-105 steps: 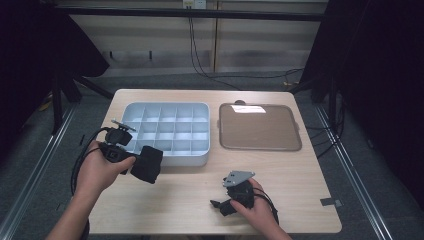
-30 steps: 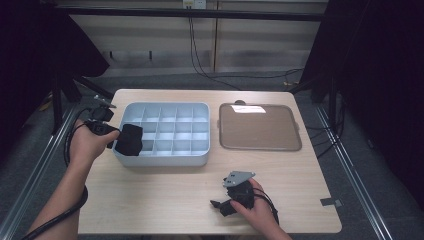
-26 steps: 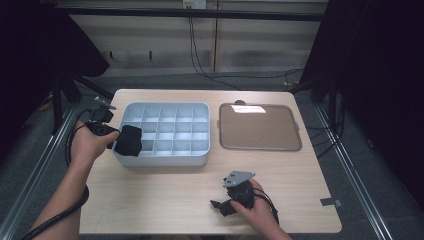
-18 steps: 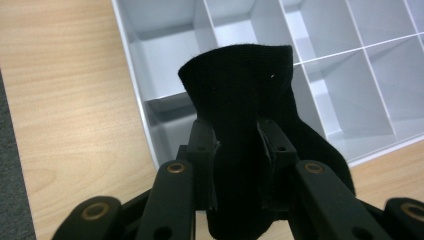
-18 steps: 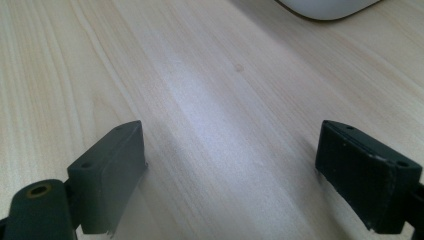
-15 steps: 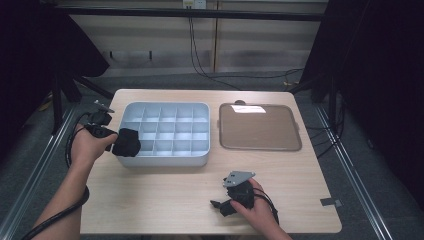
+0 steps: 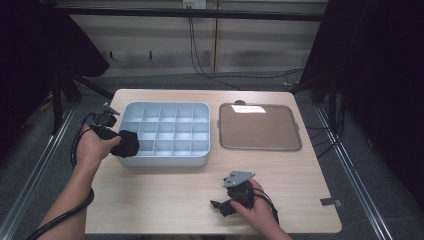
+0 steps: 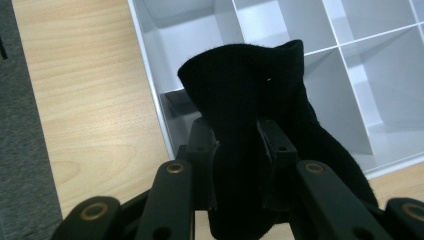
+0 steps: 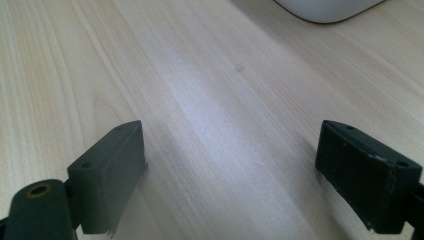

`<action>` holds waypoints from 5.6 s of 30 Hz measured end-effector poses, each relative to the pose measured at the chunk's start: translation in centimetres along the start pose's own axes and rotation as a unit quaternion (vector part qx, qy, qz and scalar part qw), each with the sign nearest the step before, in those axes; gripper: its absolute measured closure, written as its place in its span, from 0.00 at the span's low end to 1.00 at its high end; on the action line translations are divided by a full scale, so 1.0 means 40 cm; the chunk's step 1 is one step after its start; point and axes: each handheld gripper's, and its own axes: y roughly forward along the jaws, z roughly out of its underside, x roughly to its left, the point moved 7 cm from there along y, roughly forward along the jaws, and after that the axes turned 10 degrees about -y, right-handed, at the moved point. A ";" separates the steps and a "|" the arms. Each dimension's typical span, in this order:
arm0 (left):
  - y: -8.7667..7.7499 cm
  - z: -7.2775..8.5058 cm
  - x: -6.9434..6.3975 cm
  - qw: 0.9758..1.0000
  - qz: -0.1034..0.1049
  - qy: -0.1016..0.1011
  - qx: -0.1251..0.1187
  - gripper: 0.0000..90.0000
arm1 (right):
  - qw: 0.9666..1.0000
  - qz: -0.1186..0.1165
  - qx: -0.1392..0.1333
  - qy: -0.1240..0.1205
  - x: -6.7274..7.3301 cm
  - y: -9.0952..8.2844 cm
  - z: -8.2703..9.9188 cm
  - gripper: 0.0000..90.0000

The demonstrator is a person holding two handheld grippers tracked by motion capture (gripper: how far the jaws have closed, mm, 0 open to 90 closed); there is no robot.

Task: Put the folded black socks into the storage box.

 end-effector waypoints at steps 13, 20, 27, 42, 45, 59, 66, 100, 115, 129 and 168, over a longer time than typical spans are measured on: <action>0.004 -0.001 0.001 1.000 -0.013 0.002 0.003 0.79 | 1.000 0.001 0.001 0.001 0.000 -0.001 0.000 0.13; -0.008 -0.003 0.006 1.000 0.002 -0.010 -0.009 0.79 | 1.000 0.000 0.001 0.002 0.001 -0.001 0.000 0.13; -0.017 -0.002 0.016 1.000 0.005 -0.014 -0.010 0.79 | 1.000 0.000 0.000 0.000 0.000 0.000 0.000 0.13; 0.014 -0.004 0.005 0.999 -0.043 0.010 0.008 0.79 | 1.000 0.000 0.001 0.001 0.001 -0.001 0.000 0.13; 0.018 -0.005 0.006 0.999 -0.049 0.015 0.011 0.79 | 1.000 0.000 0.001 0.001 0.001 -0.001 0.000 0.13; 0.034 -0.001 0.011 0.999 -0.048 0.011 0.011 0.80 | 1.000 -0.002 0.002 0.003 0.002 -0.001 0.001 0.13; 0.042 -0.001 0.009 0.998 -0.055 0.012 0.017 0.80 | 1.000 -0.002 0.002 0.003 0.002 -0.001 0.001 0.13; 0.008 -0.013 0.007 0.997 -0.069 0.033 -0.009 0.65 | 1.000 0.000 0.000 0.000 0.001 0.000 0.000 0.13; -0.040 -0.045 0.005 0.998 -0.058 0.021 -0.027 0.64 | 1.000 0.000 0.000 0.000 0.001 -0.001 0.000 0.13; -0.044 -0.058 -0.004 0.999 -0.040 0.006 -0.014 0.88 | 1.000 -0.001 0.000 -0.001 0.000 0.000 0.000 0.13; 0.042 -0.030 -0.016 0.998 -0.037 0.011 0.044 1.00 | 1.000 -0.002 0.000 -0.002 0.001 0.000 0.000 0.13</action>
